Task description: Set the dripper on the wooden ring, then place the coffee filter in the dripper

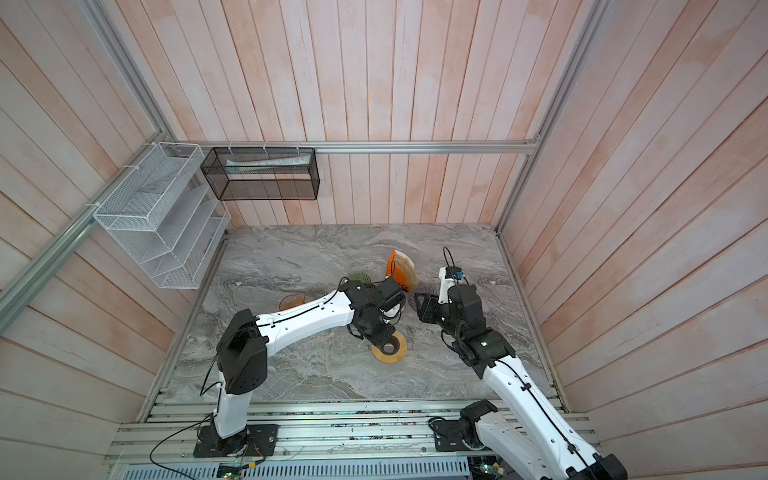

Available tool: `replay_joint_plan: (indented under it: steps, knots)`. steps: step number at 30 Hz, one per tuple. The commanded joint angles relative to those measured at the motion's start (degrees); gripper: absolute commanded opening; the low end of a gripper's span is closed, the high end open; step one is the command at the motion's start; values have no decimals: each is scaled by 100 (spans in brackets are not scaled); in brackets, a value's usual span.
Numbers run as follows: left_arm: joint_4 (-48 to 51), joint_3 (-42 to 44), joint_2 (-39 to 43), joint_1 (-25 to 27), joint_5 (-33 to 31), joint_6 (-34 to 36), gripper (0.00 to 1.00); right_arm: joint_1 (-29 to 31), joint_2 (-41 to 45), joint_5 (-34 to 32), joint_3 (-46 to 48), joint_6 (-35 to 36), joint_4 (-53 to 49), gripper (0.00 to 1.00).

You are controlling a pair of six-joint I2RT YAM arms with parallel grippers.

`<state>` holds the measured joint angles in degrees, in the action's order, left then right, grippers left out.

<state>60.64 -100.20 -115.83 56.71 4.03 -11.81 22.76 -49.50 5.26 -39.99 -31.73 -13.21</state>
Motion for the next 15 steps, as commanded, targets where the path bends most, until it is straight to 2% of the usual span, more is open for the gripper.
replay_joint_plan:
  steps: [1, 15]
  knots:
    - [-46, -210, -9, 25, -30, 39, 42, -35, -28, 50, 96, -44, 117, 41]
    - [-117, -237, 86, 25, 19, -4, 43, -35, 1, 26, 126, -62, 100, 41]
